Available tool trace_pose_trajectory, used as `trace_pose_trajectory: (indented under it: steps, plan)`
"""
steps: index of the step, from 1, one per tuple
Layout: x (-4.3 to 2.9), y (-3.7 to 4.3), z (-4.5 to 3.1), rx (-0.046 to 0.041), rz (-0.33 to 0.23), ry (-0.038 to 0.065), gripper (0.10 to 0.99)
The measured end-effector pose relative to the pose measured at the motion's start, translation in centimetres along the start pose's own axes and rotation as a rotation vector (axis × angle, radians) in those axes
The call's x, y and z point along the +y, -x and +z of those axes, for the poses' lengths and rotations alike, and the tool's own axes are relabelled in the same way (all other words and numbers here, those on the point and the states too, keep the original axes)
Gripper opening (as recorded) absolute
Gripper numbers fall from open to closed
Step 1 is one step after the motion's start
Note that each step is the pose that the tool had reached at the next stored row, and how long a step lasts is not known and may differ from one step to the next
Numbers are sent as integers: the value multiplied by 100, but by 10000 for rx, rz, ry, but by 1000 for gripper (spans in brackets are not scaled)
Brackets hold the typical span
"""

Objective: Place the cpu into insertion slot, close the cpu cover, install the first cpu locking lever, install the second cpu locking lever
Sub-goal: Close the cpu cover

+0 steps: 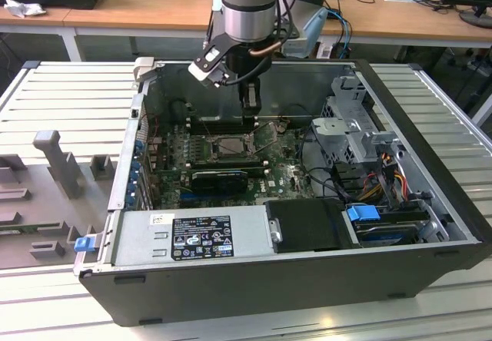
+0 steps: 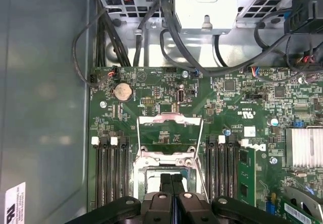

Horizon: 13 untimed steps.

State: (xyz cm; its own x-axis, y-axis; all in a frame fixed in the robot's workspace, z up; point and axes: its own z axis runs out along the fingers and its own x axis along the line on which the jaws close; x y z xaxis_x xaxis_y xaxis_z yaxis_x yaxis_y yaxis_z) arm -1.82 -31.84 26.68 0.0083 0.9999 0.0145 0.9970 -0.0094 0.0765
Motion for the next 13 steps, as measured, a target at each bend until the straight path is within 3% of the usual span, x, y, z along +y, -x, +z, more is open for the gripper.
trace_pose_trajectory:
  steps: [8, 10, 11, 13]
  plan:
    - [23, -1, -46, 1, 0, 0, 106]
    - [61, -1, -42, -1, 2, 0, 106]
    - [132, -2, -37, -3, 2, 0, 106]
    - [183, -2, -32, -3, 1, -1, 106]
